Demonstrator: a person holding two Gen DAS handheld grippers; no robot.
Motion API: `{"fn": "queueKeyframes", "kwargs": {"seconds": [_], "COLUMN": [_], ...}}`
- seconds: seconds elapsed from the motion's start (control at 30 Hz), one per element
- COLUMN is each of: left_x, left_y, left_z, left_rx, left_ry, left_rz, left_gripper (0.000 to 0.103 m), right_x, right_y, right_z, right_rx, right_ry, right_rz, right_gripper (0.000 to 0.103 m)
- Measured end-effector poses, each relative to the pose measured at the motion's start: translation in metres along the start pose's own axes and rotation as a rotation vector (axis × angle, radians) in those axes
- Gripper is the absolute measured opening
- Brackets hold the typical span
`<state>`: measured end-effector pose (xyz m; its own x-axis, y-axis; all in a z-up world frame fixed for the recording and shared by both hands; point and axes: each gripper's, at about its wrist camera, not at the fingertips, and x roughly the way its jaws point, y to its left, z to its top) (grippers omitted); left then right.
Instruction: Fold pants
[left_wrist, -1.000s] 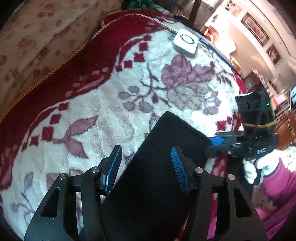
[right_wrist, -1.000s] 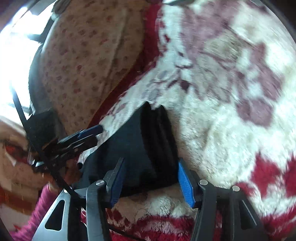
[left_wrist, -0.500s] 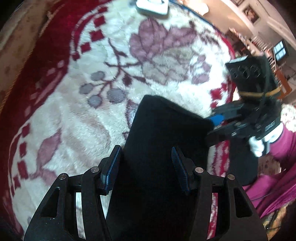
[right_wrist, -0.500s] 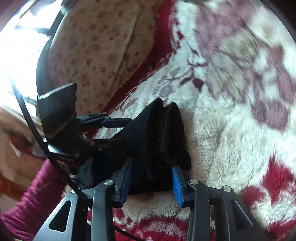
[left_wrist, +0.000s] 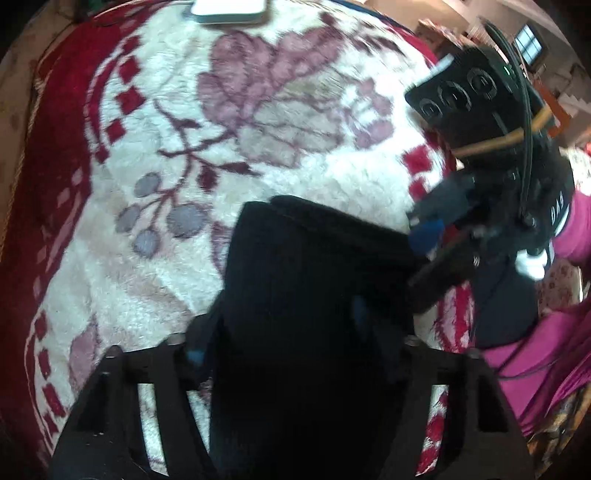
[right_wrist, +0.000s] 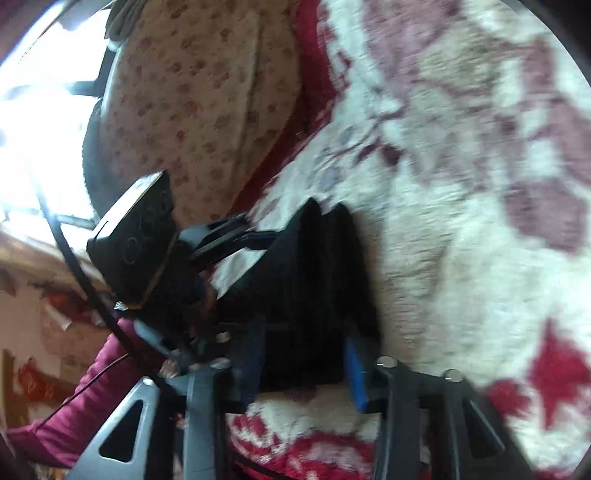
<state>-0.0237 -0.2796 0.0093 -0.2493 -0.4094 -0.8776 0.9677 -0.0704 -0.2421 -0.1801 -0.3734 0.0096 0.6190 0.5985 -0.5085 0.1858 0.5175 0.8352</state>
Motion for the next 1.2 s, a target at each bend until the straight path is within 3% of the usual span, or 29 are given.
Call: {"fn": "queueKeyframes", "kwargs": {"seconds": [0.03, 0.07, 0.17, 0.37, 0.7, 0.93, 1.2], "left_x": [-0.004, -0.008, -0.01, -0.019, -0.088, -0.145, -0.181], "left_y": [0.002, 0.003, -0.005, -0.009, -0.021, -0.038, -0.048], "left_z": [0.0, -0.001, -0.003, -0.003, -0.027, -0.07, -0.15], "left_rx": [-0.005, -0.011, 0.018, 0.006, -0.032, -0.075, -0.211], "left_ry": [-0.014, -0.027, -0.052, -0.095, -0.224, -0.317, -0.417], "left_rz": [-0.009, -0.037, 0.001, 0.024, 0.073, 0.12, 0.149], "left_gripper": [0.025, 0.021, 0.02, 0.018, 0.017, 0.017, 0.011], "right_x": [0.002, 0.003, 0.006, 0.001, -0.011, 0.009, 0.076], "right_y": [0.002, 0.003, 0.004, 0.007, 0.044, 0.106, 0.159], "right_z": [0.0, -0.001, -0.002, -0.008, -0.01, -0.014, -0.033], "right_rx": [-0.008, -0.008, 0.013, 0.035, -0.004, -0.112, -0.181], "right_ry": [-0.003, -0.012, -0.038, -0.082, -0.105, -0.046, 0.111], "right_rz": [0.003, 0.01, 0.091, 0.139, 0.261, 0.335, 0.39], "right_gripper": [0.029, 0.026, 0.024, 0.02, 0.018, 0.018, 0.018]}}
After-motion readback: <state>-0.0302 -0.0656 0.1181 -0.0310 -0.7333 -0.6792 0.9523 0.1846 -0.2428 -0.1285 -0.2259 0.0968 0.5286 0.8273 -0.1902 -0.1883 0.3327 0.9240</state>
